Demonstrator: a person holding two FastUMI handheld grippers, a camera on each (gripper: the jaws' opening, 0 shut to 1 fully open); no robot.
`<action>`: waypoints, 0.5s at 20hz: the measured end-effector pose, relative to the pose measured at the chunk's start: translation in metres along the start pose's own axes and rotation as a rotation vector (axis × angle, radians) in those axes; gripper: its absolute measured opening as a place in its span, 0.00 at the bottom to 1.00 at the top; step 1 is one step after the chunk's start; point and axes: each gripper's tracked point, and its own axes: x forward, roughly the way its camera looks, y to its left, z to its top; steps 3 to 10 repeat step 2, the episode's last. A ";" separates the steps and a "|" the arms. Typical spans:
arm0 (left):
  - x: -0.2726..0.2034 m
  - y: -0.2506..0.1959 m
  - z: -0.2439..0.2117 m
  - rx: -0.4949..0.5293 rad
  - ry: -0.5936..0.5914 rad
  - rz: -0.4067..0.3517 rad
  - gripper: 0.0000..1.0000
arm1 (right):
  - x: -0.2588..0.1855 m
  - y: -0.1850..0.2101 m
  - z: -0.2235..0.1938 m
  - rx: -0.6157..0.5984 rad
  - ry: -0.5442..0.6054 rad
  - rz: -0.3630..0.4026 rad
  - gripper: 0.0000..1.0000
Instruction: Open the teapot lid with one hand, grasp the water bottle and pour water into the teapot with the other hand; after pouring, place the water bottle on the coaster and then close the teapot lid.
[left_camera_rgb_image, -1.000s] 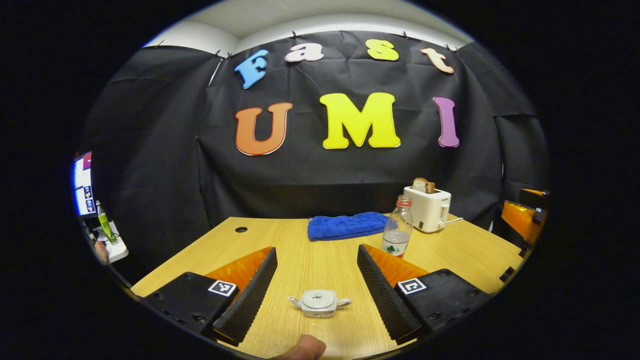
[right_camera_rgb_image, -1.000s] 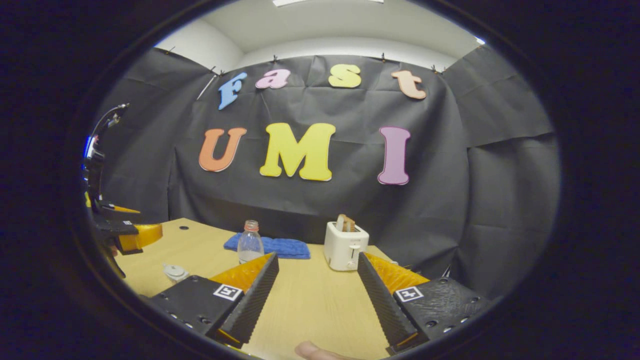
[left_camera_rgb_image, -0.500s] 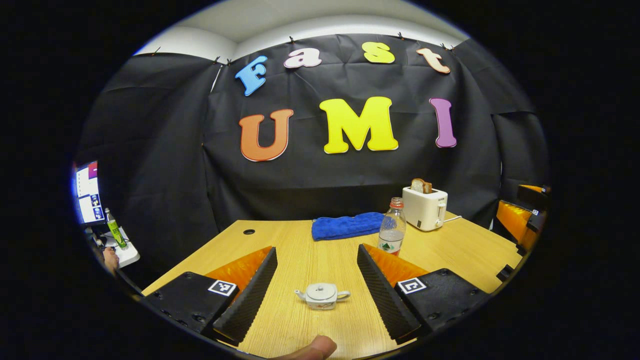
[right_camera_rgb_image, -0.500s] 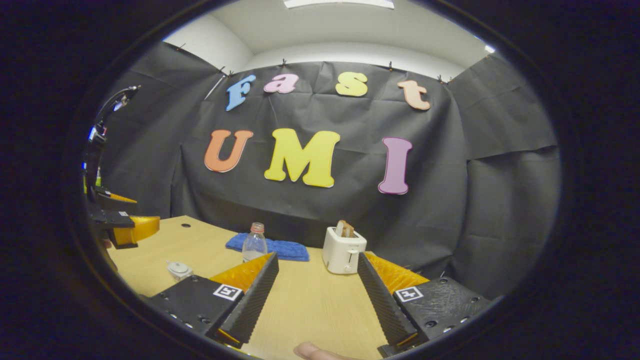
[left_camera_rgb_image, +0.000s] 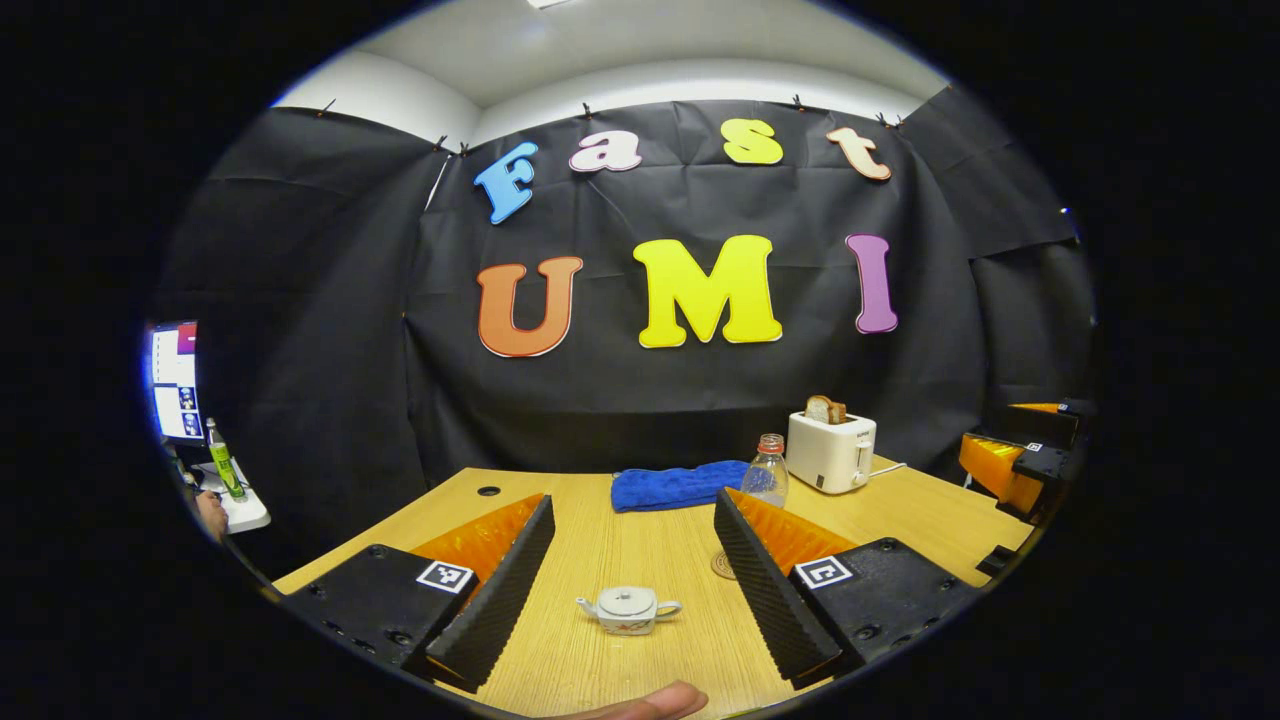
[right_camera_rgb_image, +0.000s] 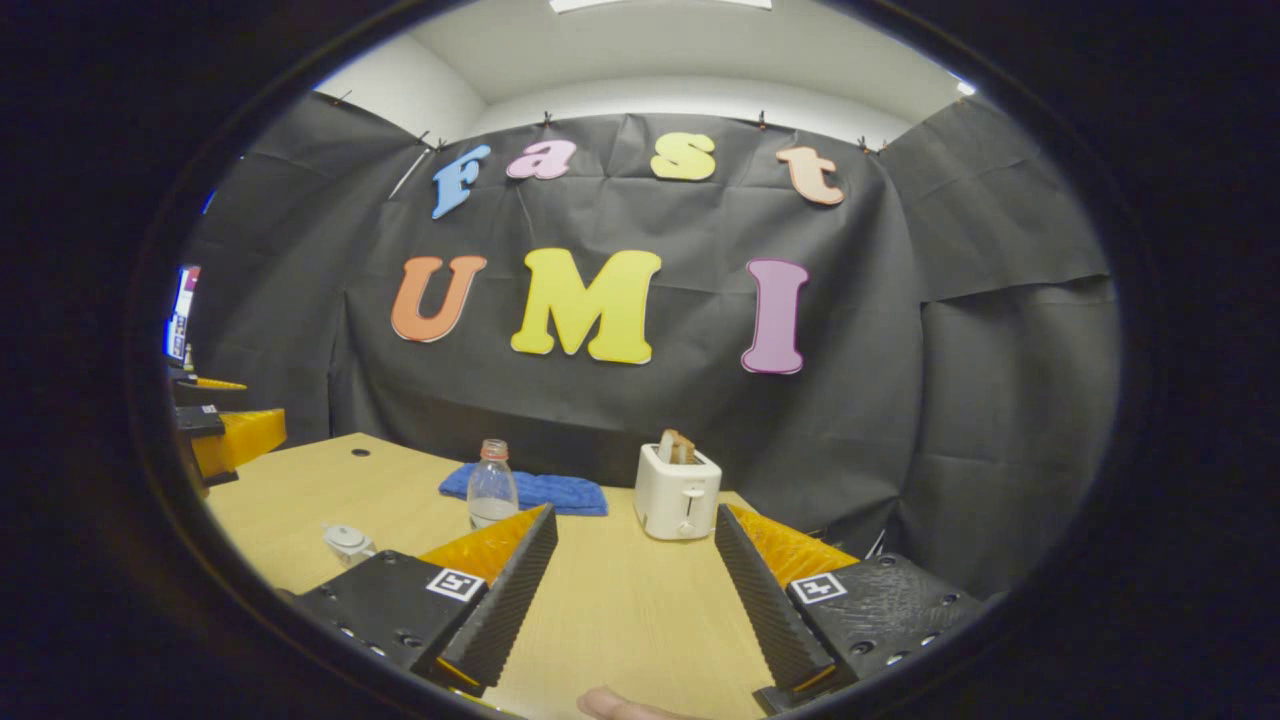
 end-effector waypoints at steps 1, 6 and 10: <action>0.000 0.000 -0.002 0.001 0.007 0.004 1.00 | 0.000 0.002 -0.001 -0.003 0.004 0.009 0.98; 0.000 0.000 -0.003 0.002 0.013 0.004 1.00 | 0.000 0.004 -0.001 -0.008 0.005 0.013 0.95; 0.000 0.000 -0.003 0.002 0.013 0.004 1.00 | 0.000 0.004 -0.001 -0.008 0.005 0.013 0.95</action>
